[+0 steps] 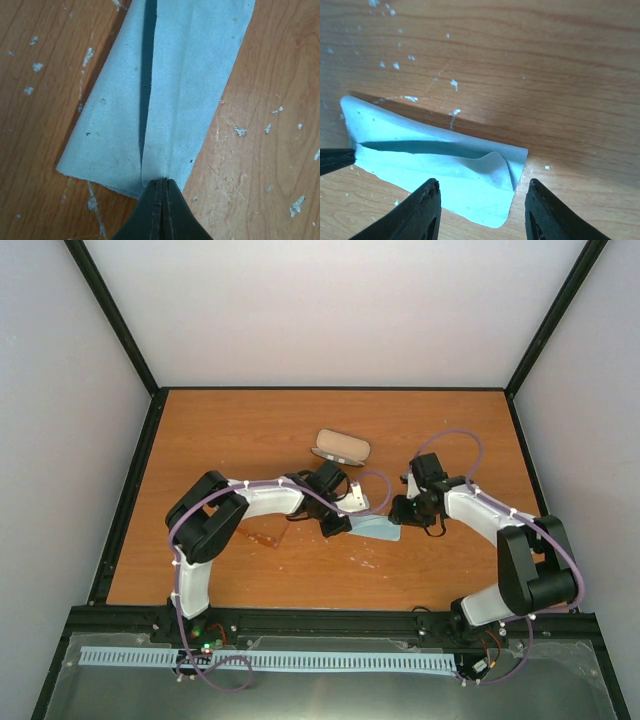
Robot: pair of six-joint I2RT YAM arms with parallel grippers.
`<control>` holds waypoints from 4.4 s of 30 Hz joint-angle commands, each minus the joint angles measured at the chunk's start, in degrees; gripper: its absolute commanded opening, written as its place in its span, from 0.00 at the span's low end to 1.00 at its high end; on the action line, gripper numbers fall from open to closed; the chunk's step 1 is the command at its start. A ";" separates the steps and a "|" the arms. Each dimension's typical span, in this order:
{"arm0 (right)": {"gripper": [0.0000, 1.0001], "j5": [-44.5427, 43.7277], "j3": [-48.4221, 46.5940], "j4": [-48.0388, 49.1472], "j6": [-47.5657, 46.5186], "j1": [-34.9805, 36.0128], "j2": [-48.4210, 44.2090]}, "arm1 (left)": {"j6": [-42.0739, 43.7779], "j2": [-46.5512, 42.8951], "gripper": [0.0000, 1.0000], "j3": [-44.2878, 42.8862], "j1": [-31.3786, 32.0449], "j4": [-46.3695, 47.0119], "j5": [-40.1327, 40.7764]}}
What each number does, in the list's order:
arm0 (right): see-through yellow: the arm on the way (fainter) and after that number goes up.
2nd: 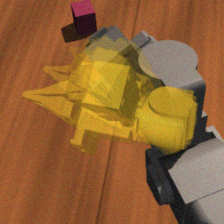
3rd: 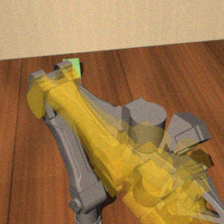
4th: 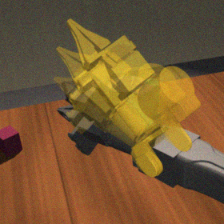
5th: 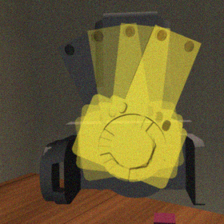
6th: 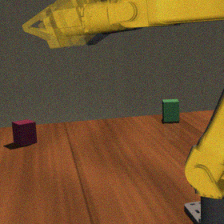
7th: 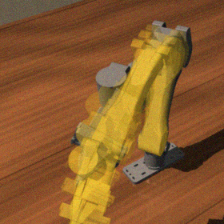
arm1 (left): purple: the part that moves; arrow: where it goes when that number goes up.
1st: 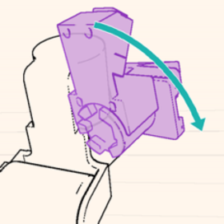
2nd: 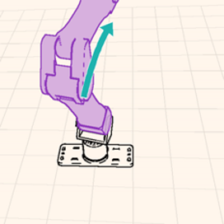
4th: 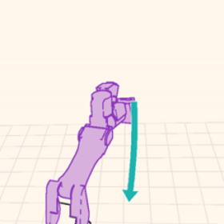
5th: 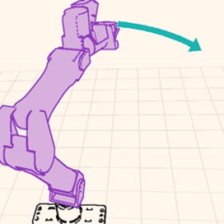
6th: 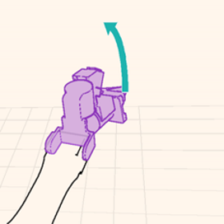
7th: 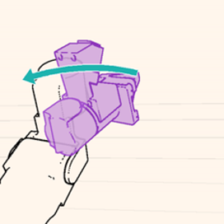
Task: Organize the sunglasses
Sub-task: Fold the glasses cleaning cloth at the center of the board, then pick up the glasses cleaning cloth from the center of the board.
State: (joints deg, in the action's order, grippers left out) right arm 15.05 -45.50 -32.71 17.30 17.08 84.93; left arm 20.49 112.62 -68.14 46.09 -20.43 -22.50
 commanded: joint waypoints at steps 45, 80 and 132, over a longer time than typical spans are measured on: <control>0.21 4.61 -1.88 -9.03 -3.02 3.61 3.57 | 0.87 -0.68 0.14 2.48 1.19 3.22 3.10; 0.58 -8.76 -7.38 -6.49 5.60 4.21 8.16 | -2.59 -15.59 0.85 8.07 -3.06 8.68 2.97; 0.03 -9.05 -7.70 -6.93 7.13 7.17 12.28 | 0.33 2.37 0.56 -2.68 -5.60 8.76 0.81</control>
State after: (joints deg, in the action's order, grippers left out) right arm 6.20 -53.63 -39.20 24.64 23.75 95.96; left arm 20.51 114.50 -69.04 40.86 -13.13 -21.26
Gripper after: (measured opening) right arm 0.030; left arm 0.562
